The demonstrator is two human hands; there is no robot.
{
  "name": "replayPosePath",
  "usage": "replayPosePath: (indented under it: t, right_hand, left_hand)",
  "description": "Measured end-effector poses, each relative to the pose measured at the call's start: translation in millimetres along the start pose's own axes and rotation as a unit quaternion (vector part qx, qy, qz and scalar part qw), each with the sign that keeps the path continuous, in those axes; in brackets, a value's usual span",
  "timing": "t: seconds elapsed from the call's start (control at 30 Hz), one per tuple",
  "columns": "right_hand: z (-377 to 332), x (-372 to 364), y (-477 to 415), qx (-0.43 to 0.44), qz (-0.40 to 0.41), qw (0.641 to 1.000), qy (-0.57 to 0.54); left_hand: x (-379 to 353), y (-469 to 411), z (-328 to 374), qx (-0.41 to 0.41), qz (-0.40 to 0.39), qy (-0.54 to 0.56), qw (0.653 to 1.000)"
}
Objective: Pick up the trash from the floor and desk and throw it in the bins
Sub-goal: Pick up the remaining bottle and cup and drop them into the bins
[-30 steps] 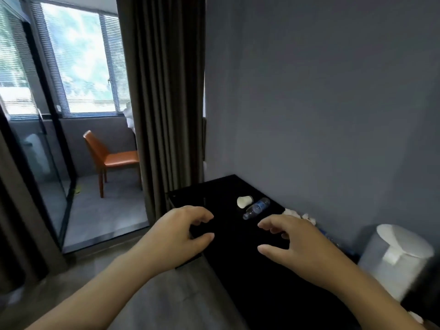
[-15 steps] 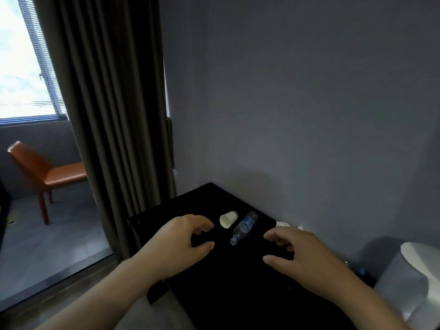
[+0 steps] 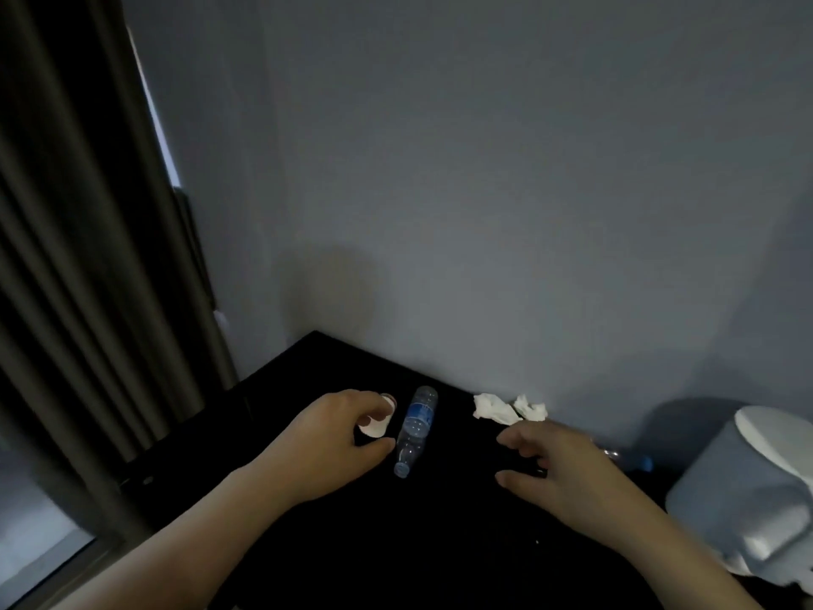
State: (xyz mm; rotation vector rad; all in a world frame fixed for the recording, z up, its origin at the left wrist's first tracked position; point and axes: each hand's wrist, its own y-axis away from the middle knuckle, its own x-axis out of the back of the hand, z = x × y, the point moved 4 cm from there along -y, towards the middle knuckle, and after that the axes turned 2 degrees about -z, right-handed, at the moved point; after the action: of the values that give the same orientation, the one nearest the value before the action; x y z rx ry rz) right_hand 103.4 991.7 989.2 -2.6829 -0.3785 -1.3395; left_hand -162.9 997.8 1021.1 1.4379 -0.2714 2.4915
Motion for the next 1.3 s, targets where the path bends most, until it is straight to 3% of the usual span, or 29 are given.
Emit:
replayPosePath:
  t: [0.23, 0.47, 0.7, 1.07, 1.3]
  right_hand:
    - [-5.8, -19.5, -39.0, -0.075, 0.036, 0.996, 0.017]
    - [25.0, -29.6, -74.7, -0.148, 0.009, 0.989, 0.027]
    - [100.1, -38.6, -156.2, -0.217, 0.020, 0.976, 0.031]
    - [243.5, -79.9, -263.7, -0.358, 0.007, 0.934, 0.011]
    - [287.6, -115.5, -297.9, -0.379, 0.007, 0.925, 0.022]
  left_hand:
    - [5.2, -63.5, -49.6, -0.027, -0.066, 0.006, 0.997]
    - [-12.2, -105.8, -72.9, -0.030, -0.097, -0.005, 0.995]
    - [-44.1, -167.9, -111.4, 0.027, -0.122, 0.002, 0.992]
    - [-163.8, -245.0, -159.4, 0.087, -0.177, 0.079, 0.977]
    - [-218.0, -268.2, -164.8, 0.132, -0.190, 0.087, 0.969]
